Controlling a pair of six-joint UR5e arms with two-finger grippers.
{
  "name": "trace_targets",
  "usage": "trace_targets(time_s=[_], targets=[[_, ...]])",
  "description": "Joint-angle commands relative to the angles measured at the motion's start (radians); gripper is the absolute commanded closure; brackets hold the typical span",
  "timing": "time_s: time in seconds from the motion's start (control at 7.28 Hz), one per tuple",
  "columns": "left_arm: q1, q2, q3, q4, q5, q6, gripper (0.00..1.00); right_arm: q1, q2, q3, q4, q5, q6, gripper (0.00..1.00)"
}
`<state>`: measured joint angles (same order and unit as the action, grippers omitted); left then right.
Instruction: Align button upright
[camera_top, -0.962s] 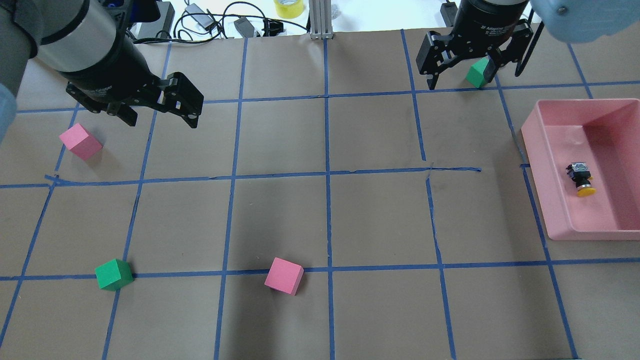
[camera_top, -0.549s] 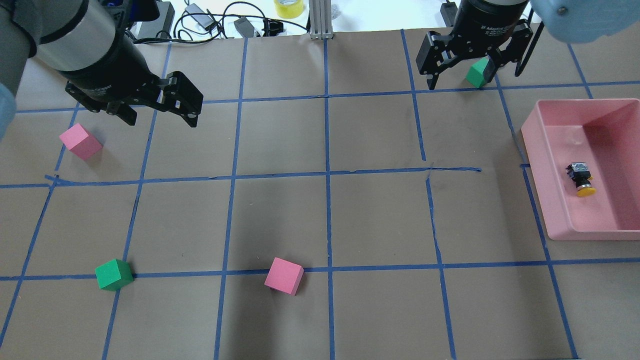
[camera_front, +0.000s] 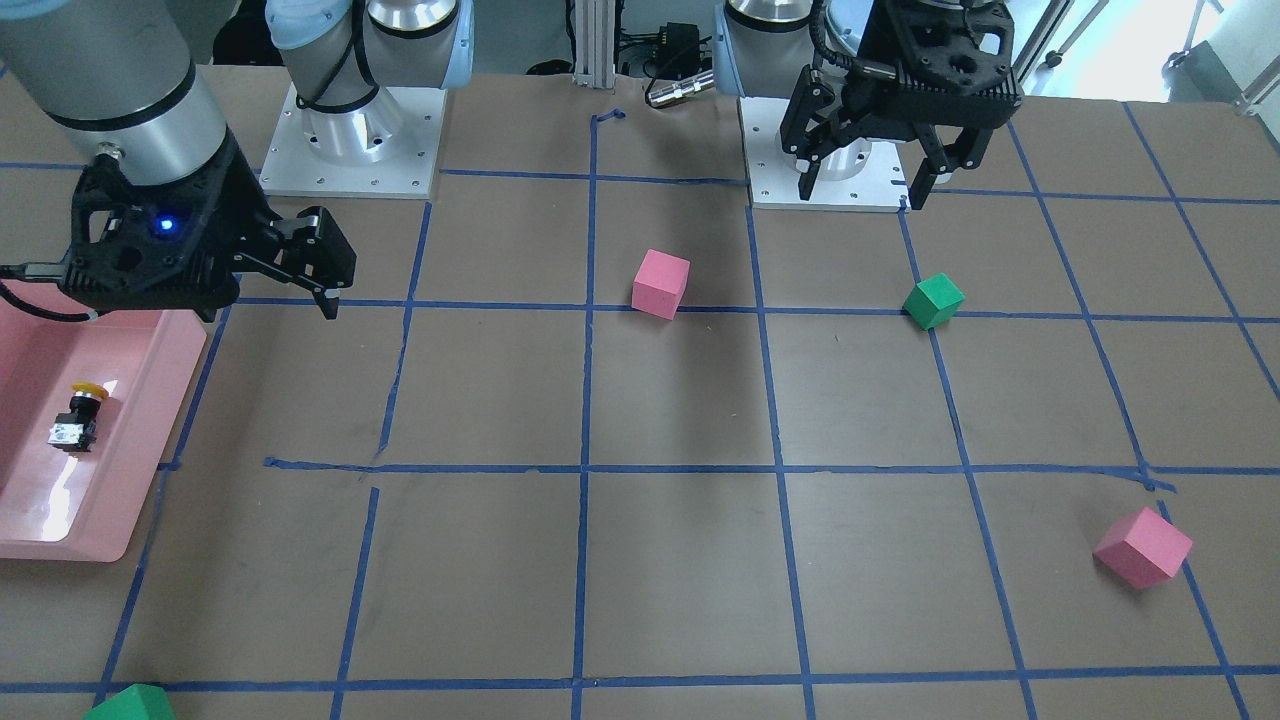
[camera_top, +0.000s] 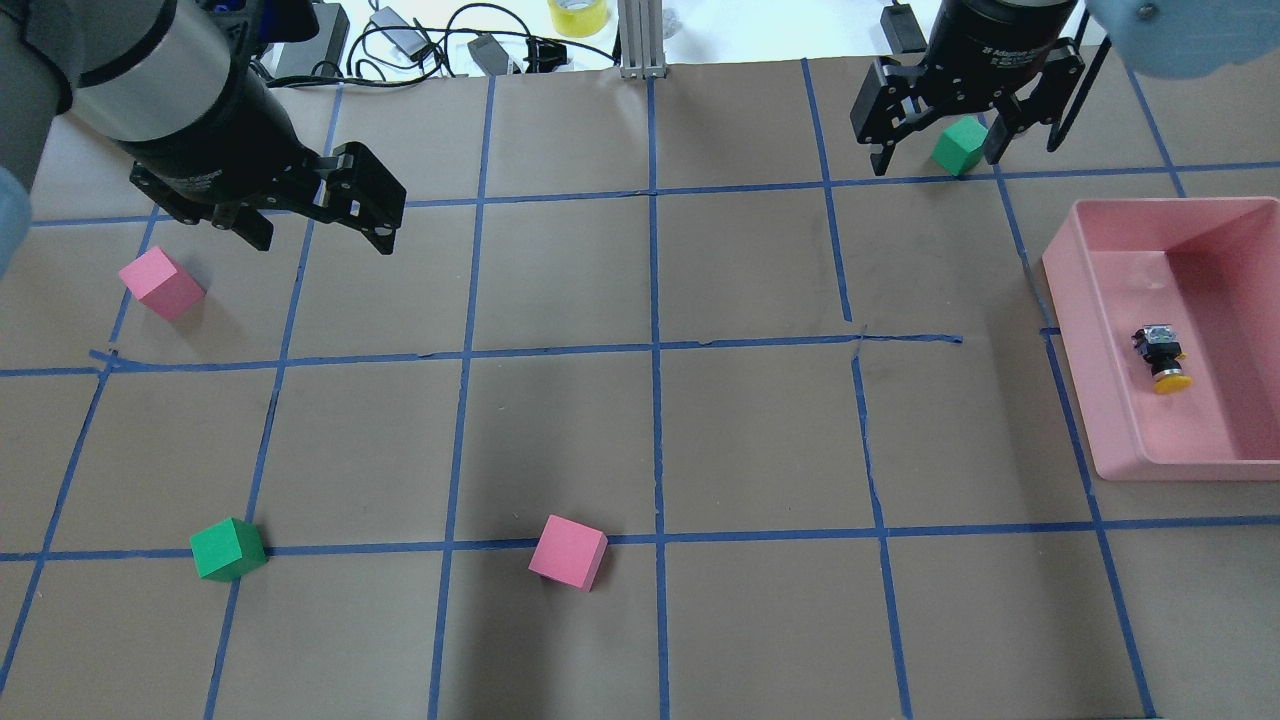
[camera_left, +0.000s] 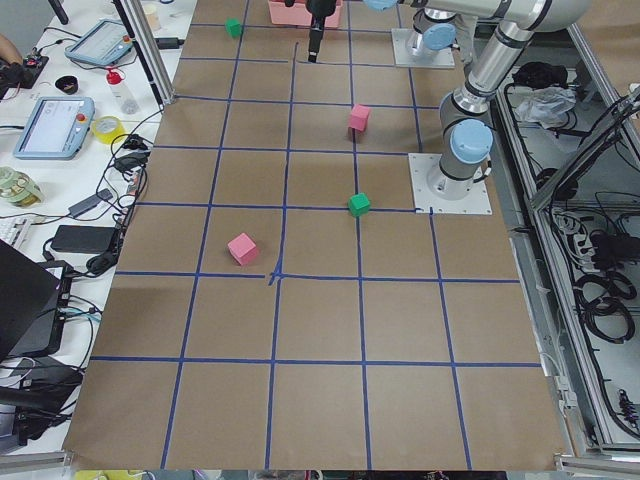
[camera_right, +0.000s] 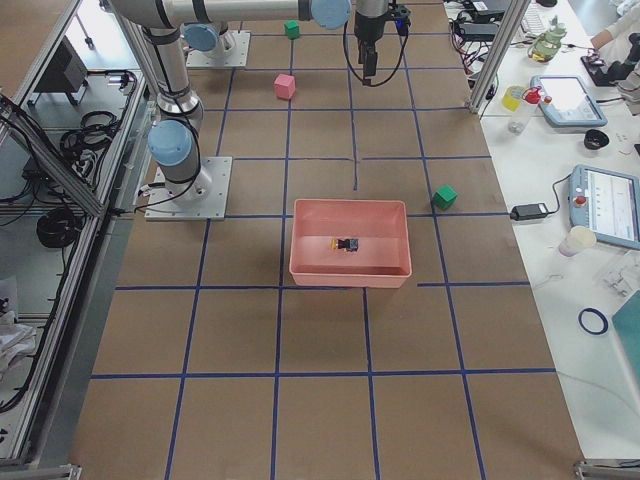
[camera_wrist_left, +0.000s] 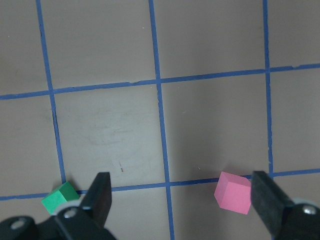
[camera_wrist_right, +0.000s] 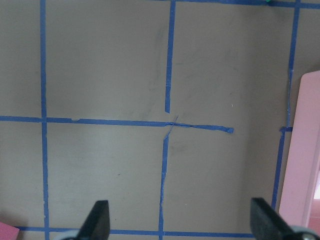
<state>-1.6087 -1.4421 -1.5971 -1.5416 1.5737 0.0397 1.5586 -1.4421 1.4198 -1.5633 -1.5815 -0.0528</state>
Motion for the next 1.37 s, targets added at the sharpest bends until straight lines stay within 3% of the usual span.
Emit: trace_targets(time_s=[0.0,0.27,0.69,0.96,1.24], targets=[[0.001,0.002,0.000,0.000,0.000,0.000,0.00,-0.060,0.014,0.004,-0.004,-0.005,-0.007,0.00],[0.000,0.002,0.000,0.000,0.000,0.000,0.00,-0.167,0.054,0.002,-0.009,-0.024,-0.141,0.00],[0.001,0.002,0.000,0.000,-0.001,0.000,0.00,-0.337,0.092,0.020,-0.082,-0.125,-0.179,0.00],[0.000,0.000,0.000,0.001,-0.001,0.000,0.00,-0.429,0.104,0.082,-0.167,-0.111,-0.180,0.00],[0.001,0.000,0.000,0.001,-0.001,0.000,0.00,-0.530,0.109,0.216,-0.314,-0.020,-0.290,0.00]])
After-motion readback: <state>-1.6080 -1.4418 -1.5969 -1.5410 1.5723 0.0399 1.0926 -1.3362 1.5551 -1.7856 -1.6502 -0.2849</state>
